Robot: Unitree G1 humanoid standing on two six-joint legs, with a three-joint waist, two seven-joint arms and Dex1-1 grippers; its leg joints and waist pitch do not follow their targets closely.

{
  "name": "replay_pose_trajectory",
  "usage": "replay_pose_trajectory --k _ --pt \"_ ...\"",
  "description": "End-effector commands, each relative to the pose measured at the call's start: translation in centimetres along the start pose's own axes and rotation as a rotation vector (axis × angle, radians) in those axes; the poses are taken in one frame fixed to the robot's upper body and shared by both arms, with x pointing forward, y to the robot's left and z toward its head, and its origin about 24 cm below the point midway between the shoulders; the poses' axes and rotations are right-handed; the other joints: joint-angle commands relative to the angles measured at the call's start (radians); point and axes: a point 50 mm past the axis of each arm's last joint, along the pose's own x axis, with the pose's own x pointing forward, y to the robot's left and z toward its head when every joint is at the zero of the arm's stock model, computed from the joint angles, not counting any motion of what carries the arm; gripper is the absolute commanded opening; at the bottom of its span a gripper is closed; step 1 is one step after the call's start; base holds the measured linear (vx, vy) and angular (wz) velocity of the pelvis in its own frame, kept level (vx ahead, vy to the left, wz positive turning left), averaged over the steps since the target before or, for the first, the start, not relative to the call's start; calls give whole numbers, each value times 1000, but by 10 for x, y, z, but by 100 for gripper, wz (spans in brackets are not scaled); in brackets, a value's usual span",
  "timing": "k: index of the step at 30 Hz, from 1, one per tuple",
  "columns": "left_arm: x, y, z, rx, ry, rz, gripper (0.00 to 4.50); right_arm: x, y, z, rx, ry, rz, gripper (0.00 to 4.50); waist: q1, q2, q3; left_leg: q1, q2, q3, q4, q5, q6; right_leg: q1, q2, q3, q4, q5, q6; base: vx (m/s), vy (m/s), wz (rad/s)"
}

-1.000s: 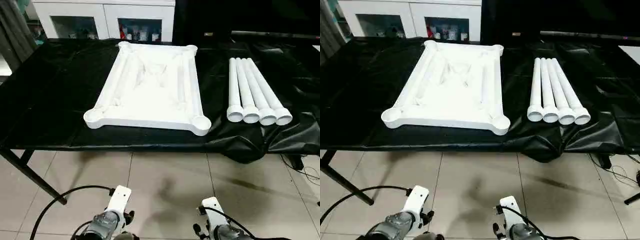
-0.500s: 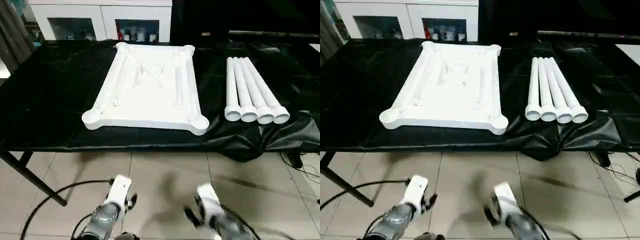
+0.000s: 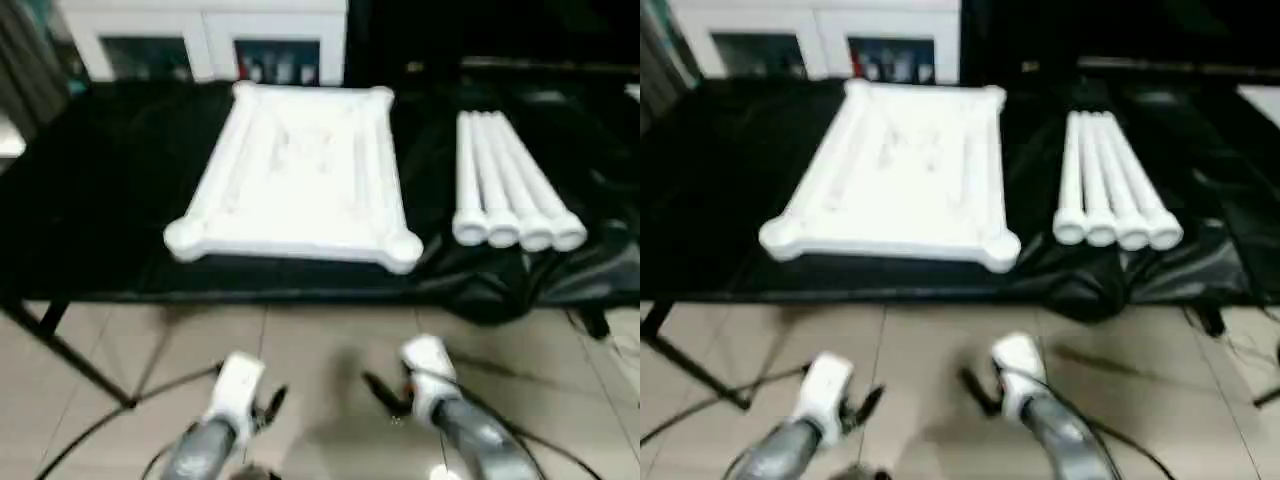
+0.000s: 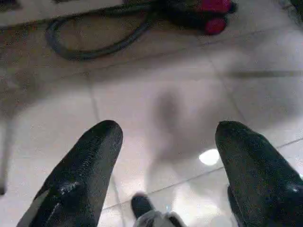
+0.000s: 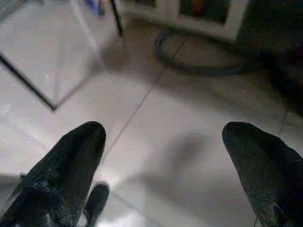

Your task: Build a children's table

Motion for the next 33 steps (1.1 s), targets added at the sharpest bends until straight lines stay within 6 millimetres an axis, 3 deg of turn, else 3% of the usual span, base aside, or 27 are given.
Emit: replay_pose_trajectory --k 1,3,4,5,6,8,12,14,16,17,19,21,22,23,25,26,27,28,29,30,31,32,33 --pt "-3 1 12 -2 -41 1 367 -7 -4 7 22 -37 -14 438 -2 -1 -37 35 73 -24 -89 -368 59 11 -41 45 -84 -95 -178 0 0 0" --pt "-19 0 17 -6 -62 16 367 -29 -4 12 37 -80 -38 438 -6 -2 -27 36 71 -27 -99 -441 8 2 -39 52 -97 -232 -146 0 0 0" --pt "-30 0 27 -4 -94 37 367 -46 -1 21 33 -122 -50 438 -4 -1 -21 37 73 -29 -105 -473 -2 -1 -40 55 -104 -273 -131 0 0 0" --pt "-31 0 27 -4 -96 38 367 -48 -1 22 33 -124 -51 438 -3 -8 -16 41 74 -32 -107 -516 -17 -6 -39 65 -111 -333 -105 0 0 0" --pt "-40 -2 41 -14 -148 46 367 -62 4 37 56 -185 -45 438 -9 -10 -12 46 64 -32 -110 -558 -30 -8 -38 68 -119 -424 -86 0 0 0" --pt "-49 -2 58 -9 -205 57 367 -76 6 54 60 -242 -51 438 -9 -12 -14 49 62 -36 -109 -552 -37 -14 -40 72 -127 -475 -64 0 0 0" --pt "-64 -2 82 -8 -303 83 367 -91 3 77 61 -342 -70 438 -26 -8 -12 43 56 -39 -117 -528 -52 -8 -32 65 -130 -464 -34 0 0 0" --pt "-69 -1 92 6 -342 100 367 -94 -4 80 71 -372 -87 438 -37 -11 -12 49 51 -40 -113 -543 -61 -17 -30 66 -133 -482 -26 0 0 0" --pt "-73 2 108 23 -392 128 367 -95 -14 87 76 -388 -123 438 -42 -11 -16 53 51 -40 -109 -535 -62 -19 -27 70 -131 -451 -32 0 0 0" --pt "-72 5 121 23 -429 158 367 -92 -20 97 67 -395 -155 438 -46 -13 -17 48 50 -40 -110 -515 -61 -15 -22 69 -125 -407 -37 0 0 0" --pt "-66 13 139 33 -470 227 367 -85 -29 110 36 -355 -234 438 -47 -13 -22 51 48 -39 -108 -477 -65 -14 -15 72 -116 -333 -48 0 0 0" --pt "-59 20 149 69 -484 292 367 -76 -32 120 -20 -352 -296 438 -49 -14 -29 55 44 -34 -99 -411 -71 -15 -8 78 -106 -238 -60 0 0 0" --pt "-56 21 150 58 -482 296 367 -71 -34 122 -33 -347 -315 438 -50 -14 -29 54 42 -30 -96 -410 -68 -17 -9 80 -108 -240 -63 0 0 0" --pt "-52 23 151 36 -478 302 367 -64 -36 126 -56 -335 -350 438 -52 -28 -29 46 40 -28 -93 -384 -59 -11 -11 79 -106 -238 -64 0 0 0" --pt "-42 26 156 35 -484 329 367 -50 -38 137 -31 -387 -340 438 -55 -31 -39 42 35 -27 -87 -327 -46 -5 -11 78 -99 -195 -70 0 0 0" --pt "-39 24 159 46 -484 332 367 -48 -40 139 -23 -389 -338 438 -53 -38 -54 42 35 -28 -75 -250 -24 3 -10 77 -84 -85 -84 0 0 0" --pt "-35 24 161 63 -482 338 367 -43 -41 141 -23 -383 -342 438 -48 -20 -59 46 40 -31 -68 -163 -11 2 -3 74 -73 58 -101 0 0 0" --pt "-35 24 161 63 -482 338 367 -43 -41 141 -23 -383 -342 438 -52 -17 -62 49 47 -39 -67 -122 -26 5 12 64 -63 135 -112 0 0 0" --pt "-30 20 169 76 -493 327 367 -38 -41 153 -15 -399 -333 438 -54 5 -65 52 52 -49 -63 -46 -60 8 35 48 -46 260 -129 0 0 0" --pt "-25 19 173 72 -497 313 367 -32 -39 160 -7 -411 -321 438 -66 4 -65 68 90 -72 -73 -38 -63 0 51 31 -33 264 -163 0 0 0" --pt "-21 18 177 68 -500 305 367 -29 -38 165 -2 -417 -315 438 -73 7 -65 74 115 -88 -85 -41 -42 -4 52 25 -21 231 -190 0 0 0" --pt "-17 19 179 80 -506 311 367 -24 -36 167 -14 -410 -320 438 -83 11 -68 91 167 -122 -102 -25 47 -21 47 16 7 143 -235 0 0 0" --pt "-17 19 179 80 -506 311 367 -24 -36 167 -14 -410 -320 438 -81 22 -58 88 196 -126 -121 -56 121 -40 42 5 25 74 -264 -22 -111 5"
